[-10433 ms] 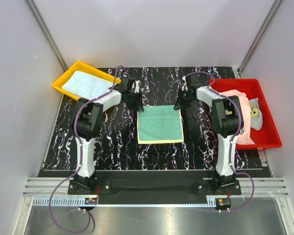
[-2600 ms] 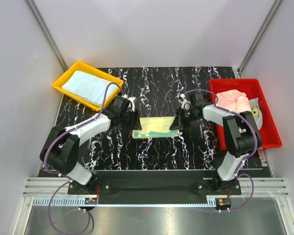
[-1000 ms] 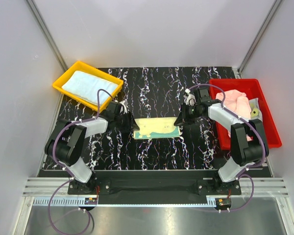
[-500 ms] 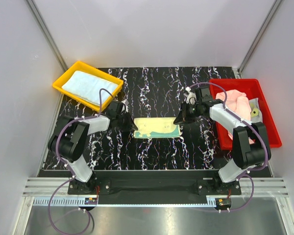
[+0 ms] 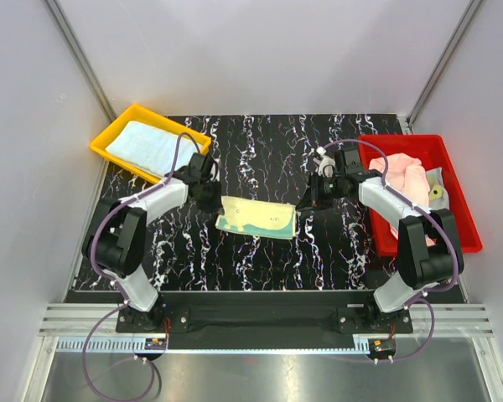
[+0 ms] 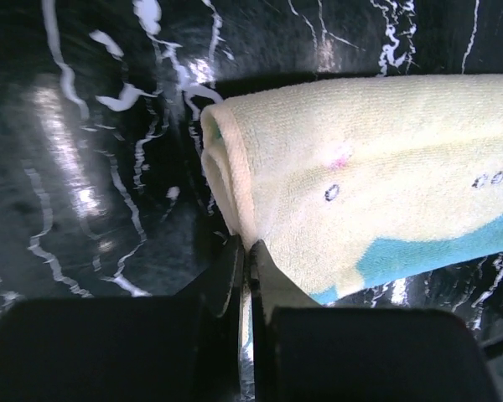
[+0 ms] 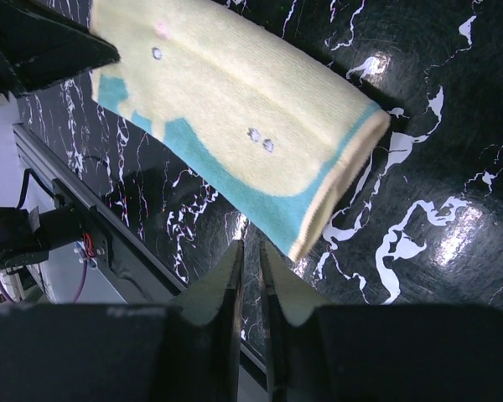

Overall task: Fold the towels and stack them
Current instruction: Neatly place the folded towel into the bin

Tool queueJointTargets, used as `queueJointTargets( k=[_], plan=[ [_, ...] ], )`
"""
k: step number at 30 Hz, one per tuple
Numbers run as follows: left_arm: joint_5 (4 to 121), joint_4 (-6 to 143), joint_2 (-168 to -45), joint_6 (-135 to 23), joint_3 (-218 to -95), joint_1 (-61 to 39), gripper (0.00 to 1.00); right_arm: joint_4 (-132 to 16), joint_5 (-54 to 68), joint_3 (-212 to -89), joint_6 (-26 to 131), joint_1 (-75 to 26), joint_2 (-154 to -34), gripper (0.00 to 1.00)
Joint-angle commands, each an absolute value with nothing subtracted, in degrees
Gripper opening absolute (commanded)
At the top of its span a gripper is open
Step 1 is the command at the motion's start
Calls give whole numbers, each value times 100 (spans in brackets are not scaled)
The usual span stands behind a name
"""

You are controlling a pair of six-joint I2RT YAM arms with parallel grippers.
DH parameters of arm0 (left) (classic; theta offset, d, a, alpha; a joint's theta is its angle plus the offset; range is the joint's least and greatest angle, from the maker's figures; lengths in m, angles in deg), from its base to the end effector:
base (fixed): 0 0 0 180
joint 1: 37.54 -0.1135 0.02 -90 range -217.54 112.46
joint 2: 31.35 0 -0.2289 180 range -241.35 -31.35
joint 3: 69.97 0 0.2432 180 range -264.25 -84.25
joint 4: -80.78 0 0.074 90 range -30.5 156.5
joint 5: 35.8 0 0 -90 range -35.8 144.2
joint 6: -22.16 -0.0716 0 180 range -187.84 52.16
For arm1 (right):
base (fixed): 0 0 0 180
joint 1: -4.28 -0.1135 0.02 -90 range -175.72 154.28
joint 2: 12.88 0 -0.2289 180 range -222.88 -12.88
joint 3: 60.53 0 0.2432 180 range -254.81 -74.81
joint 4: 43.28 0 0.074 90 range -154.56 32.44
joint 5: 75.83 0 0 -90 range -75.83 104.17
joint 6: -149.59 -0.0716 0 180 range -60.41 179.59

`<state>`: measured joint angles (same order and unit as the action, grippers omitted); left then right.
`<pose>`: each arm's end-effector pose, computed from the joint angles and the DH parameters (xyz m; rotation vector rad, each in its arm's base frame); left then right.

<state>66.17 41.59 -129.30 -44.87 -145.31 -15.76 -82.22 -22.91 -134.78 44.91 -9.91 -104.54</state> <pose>0.3142 -0.1415 0.1198 0.0433 2.7181 -0.5233 0.3107 0.1231 0.1604 -0.2478 2.5518 1.0207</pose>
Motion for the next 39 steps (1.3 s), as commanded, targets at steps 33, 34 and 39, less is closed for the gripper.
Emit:
queueJointTargets(
  k=[33, 34, 39],
  plan=[
    [3680, 2800, -12495, -6616, -16167, -1864, 0, -8120, -2310, -13976, 4658, -925, -10332, 21],
    [3671, 2809, -12521, -6721, -16325, -1917, 0, -8138, -2318, -14020, 4658, -925, -10341, 20],
    [3795, 2932, -12881, -6985, -16808, -2400, 0, -8182, -2345, -14222, 4728, -925, -10394, 21]
  ],
)
